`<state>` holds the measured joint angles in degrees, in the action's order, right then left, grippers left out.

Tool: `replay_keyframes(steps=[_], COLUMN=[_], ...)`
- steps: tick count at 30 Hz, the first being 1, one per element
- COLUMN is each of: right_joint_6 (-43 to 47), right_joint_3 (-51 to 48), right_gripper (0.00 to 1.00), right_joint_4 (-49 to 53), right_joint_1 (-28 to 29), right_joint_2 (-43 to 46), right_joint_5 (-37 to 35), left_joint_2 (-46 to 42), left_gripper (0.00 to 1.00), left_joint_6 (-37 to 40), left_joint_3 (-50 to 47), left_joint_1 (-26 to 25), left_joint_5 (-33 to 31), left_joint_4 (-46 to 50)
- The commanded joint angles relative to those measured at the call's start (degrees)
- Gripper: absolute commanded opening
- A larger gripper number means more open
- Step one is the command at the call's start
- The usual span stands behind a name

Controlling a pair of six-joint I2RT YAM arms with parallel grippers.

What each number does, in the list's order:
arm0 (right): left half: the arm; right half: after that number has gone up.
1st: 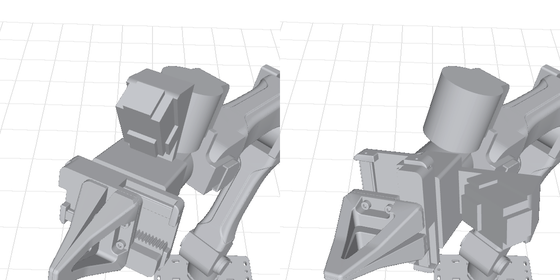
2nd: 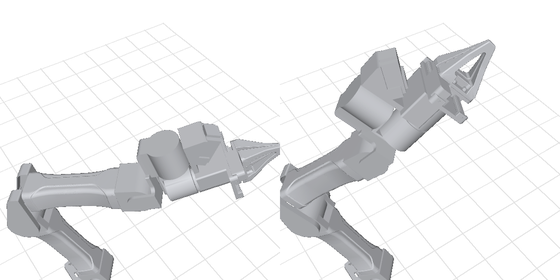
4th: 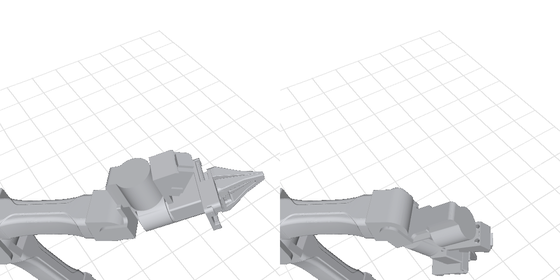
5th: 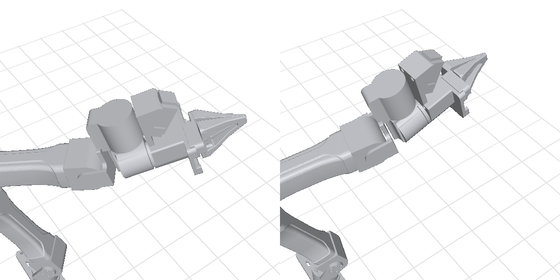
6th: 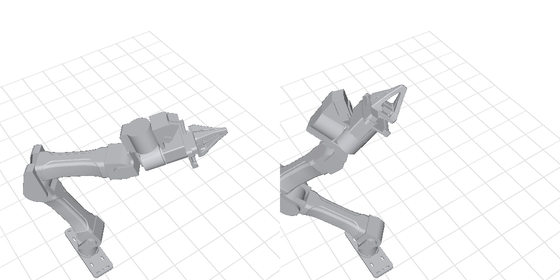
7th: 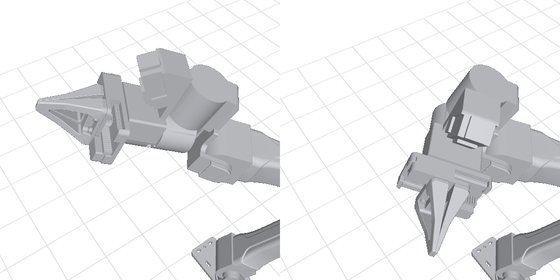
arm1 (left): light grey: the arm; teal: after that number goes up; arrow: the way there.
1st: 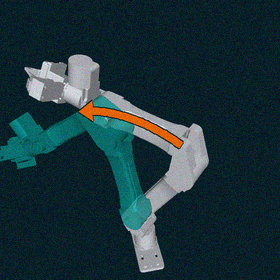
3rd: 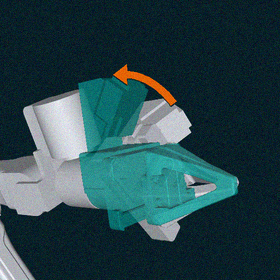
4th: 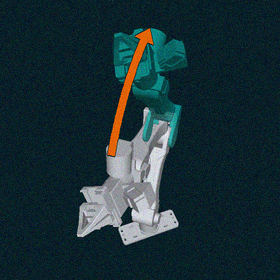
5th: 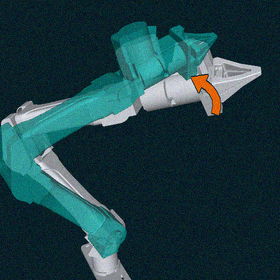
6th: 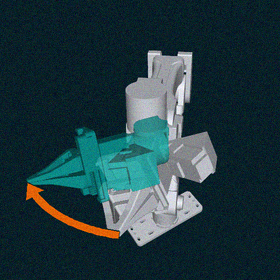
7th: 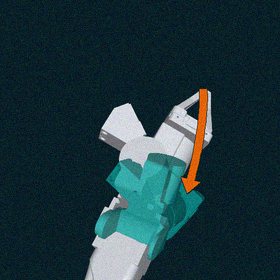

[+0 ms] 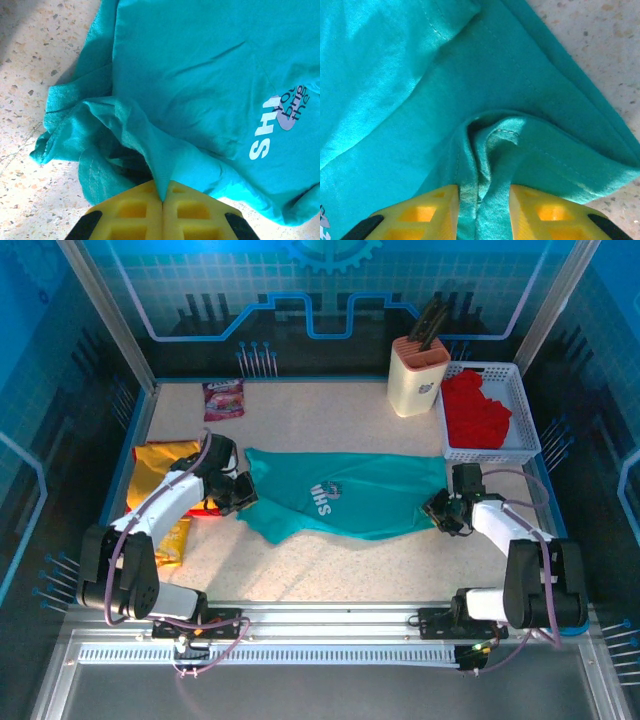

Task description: Fold and stack the t-shirts

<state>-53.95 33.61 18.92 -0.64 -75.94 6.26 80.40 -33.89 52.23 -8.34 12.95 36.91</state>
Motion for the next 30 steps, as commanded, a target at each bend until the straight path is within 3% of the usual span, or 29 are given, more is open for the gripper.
replay_keyframes(steps=[1,20,30], right_joint_6=[-0.7,-1.5,-1.0], right_joint_3=[-0.4,-0.3,0.8], right_gripper=[0.33,0.31,0.24], right_joint_4=[-2.1,-4.3,-3.1], right_joint_1=[1.0,1.9,1.8], right_joint_2=[-0.5,-2.4,-1.7], right_joint_5=[0.1,-1.0,-1.2], left_joint_2=[-1.5,-1.3,-1.5], left_gripper=[0.00,0.00,0.00], left_joint_6=[1.3,1.6,1.5], left_joint_3=[-0.7,-0.1,-0.2], left_joint_1=[0.5,0.5,0.5], left_joint_5=[0.6,0.4,0.0], left_joint_4=[-0.3,0.3,0.4])
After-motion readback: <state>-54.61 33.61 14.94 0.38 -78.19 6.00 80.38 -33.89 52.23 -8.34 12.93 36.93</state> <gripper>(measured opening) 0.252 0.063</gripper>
